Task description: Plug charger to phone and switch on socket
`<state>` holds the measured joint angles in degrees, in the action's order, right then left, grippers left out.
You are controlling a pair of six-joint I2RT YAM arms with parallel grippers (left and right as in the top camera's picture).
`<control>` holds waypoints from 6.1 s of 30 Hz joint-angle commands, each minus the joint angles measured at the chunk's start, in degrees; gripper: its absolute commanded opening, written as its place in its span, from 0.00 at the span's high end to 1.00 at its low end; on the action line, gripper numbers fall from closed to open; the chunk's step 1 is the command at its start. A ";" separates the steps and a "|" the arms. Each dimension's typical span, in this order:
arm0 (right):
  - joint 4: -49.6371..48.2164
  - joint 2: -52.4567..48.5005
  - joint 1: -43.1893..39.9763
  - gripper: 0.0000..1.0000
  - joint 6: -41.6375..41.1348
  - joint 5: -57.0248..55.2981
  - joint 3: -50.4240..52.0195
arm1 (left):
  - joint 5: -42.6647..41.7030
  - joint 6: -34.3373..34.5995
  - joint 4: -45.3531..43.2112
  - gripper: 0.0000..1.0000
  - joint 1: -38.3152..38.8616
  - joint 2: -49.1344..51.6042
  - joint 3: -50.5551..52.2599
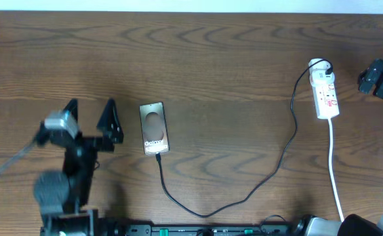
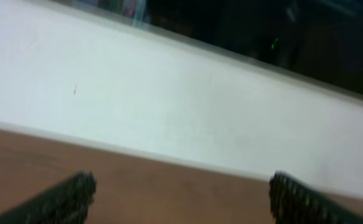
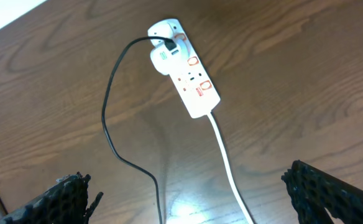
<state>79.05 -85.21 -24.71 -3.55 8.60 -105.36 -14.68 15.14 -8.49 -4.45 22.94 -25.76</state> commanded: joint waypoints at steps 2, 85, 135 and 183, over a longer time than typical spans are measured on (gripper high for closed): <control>0.04 0.44 0.00 0.01 -0.66 0.37 -0.68 | 1.27 -0.33 -13.51 0.09 -0.11 -7.91 13.94; -53.90 25.38 19.23 0.01 8.46 -1.62 43.76 | 14.32 -2.89 12.68 0.09 -0.15 -22.71 25.53; -74.51 84.94 23.06 0.01 14.71 -8.46 105.04 | 14.32 -2.86 12.68 0.09 -0.15 -22.71 25.53; -75.38 84.91 23.06 0.01 0.39 -15.52 105.04 | 14.32 -2.89 12.68 0.09 -0.15 -22.71 25.53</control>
<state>3.55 -0.82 -2.17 -2.42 -5.89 -0.38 -2.17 13.06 1.89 -4.47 0.58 -1.17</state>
